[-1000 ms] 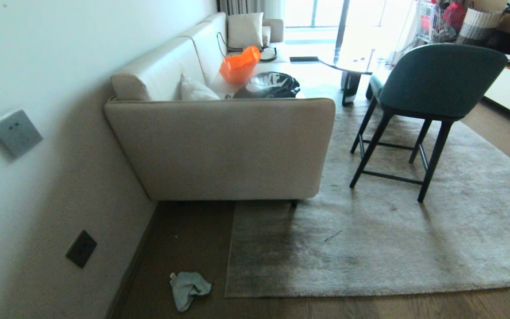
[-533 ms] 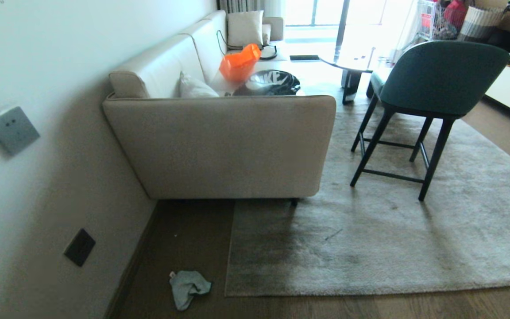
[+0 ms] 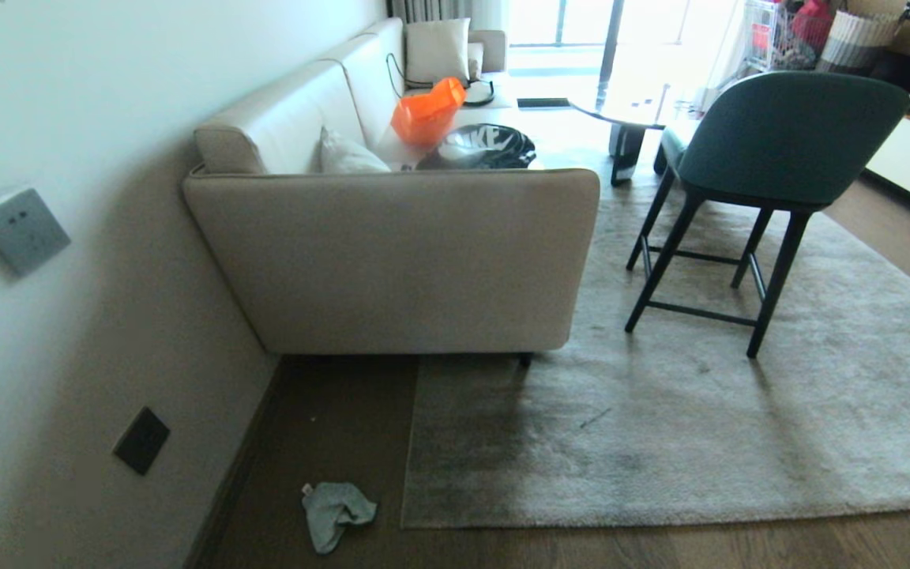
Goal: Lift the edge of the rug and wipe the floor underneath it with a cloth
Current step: Pick up the rag
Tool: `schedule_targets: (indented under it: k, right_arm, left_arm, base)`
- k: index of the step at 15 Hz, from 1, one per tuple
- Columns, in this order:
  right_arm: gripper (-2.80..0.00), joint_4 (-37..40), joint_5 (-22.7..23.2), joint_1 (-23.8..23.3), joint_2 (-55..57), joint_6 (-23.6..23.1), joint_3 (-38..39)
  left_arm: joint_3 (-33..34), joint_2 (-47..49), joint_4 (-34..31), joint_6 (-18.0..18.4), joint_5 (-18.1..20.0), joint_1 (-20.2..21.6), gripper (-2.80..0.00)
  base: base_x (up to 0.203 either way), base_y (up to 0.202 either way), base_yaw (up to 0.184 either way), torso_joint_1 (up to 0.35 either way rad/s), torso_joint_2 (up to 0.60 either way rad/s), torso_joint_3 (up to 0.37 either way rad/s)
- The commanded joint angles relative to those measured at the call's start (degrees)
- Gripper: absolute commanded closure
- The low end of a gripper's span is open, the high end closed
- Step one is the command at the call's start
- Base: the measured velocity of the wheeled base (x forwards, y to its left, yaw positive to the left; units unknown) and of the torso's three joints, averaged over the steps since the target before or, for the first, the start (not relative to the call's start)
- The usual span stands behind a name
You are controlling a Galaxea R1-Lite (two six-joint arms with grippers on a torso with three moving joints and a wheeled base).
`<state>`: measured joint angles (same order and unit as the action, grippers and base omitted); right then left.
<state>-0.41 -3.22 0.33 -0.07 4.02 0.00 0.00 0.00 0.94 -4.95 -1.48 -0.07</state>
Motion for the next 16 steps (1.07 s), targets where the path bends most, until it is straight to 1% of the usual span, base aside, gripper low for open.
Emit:
schedule_targets:
  k: [1,12,16]
  right_arm:
    - [0.0,0.0,0.0,0.0,0.1,0.0,0.0]
    - [0.0,0.0,0.0,0.0,0.1,0.0,0.0]
    - [0.0,0.0,0.0,0.0,0.1,0.0,0.0]
  left_arm:
    - [0.0,0.0,0.0,-0.1,0.0,0.0,0.0]
    - [0.0,0.0,0.0,-0.1,0.0,0.0,0.0]
    - [0.0,0.0,0.1,-0.2,0.0,0.0,0.0]
  base:
    - [0.0,0.0,0.0,0.0,0.0,0.0]
    - [0.0,0.0,0.0,0.0,0.0,0.0]
    - [0.0,0.0,0.0,0.003,0.0,-0.114]
